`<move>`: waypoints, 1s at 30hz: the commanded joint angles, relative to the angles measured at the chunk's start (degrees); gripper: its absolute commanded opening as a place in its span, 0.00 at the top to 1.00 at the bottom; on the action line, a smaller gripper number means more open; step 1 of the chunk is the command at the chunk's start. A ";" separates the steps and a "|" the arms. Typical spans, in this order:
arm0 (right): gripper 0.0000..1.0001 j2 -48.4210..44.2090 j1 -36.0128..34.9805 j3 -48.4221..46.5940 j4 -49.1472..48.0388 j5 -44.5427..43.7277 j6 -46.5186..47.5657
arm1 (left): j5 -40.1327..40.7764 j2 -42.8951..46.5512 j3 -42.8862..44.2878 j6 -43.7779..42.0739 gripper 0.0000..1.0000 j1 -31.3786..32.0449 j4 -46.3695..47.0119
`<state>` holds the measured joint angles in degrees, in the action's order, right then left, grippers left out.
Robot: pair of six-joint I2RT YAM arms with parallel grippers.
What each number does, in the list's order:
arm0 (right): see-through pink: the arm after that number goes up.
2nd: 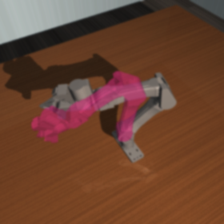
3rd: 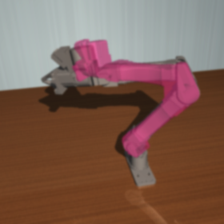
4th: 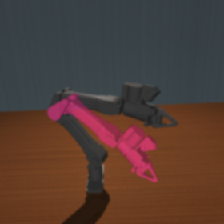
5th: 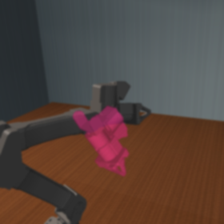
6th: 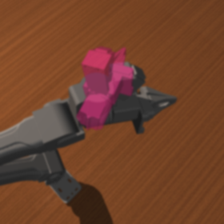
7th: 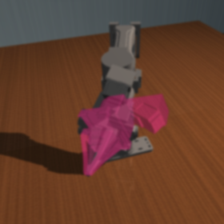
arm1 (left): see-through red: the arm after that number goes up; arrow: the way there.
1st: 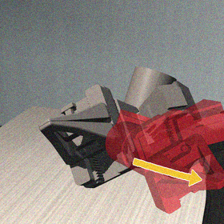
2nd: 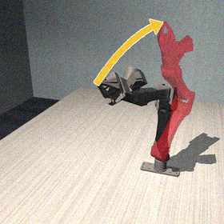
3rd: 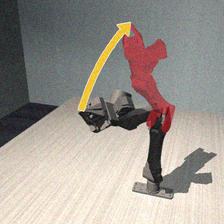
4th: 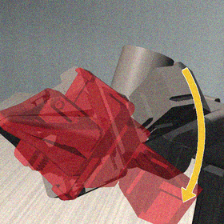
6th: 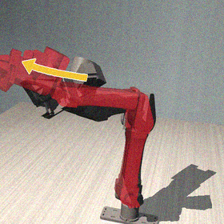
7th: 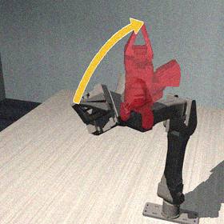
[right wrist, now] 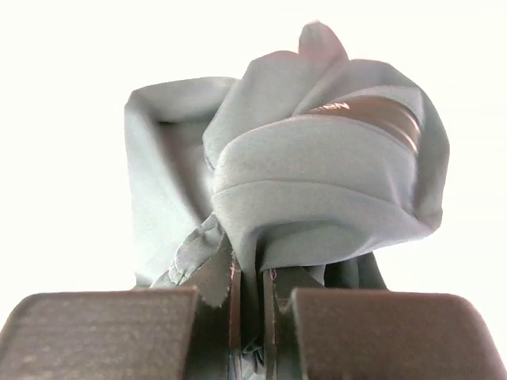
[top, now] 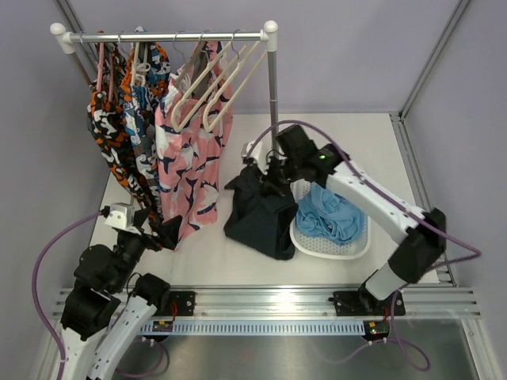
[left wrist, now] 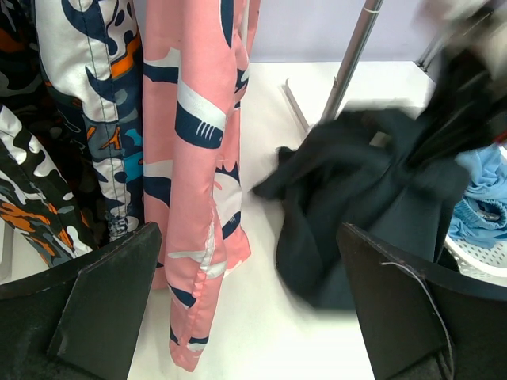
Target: Remove the shorts from the hanger
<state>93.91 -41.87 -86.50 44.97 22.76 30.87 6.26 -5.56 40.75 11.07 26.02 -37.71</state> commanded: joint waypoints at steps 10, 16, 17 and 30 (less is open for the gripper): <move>1.00 -22.71 15.93 -1.83 -5.68 15.03 -4.33 | 0.15 0.20 -0.06 0.36 0.01 -0.09 2.73; 1.00 -30.17 20.94 -2.27 -6.30 14.59 -5.65 | 0.15 0.11 -0.06 0.27 0.01 -0.09 2.73; 1.00 -31.06 21.64 -2.18 -6.47 14.15 -6.08 | 0.07 0.11 -0.06 0.27 0.01 -0.09 2.73; 1.00 -38.19 33.51 2.82 -5.16 12.22 -6.97 | -0.72 -0.06 -0.06 0.09 0.01 -0.09 3.09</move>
<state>56.47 -9.61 -85.34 41.85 35.44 24.23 6.22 -5.56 40.75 11.05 26.02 -37.60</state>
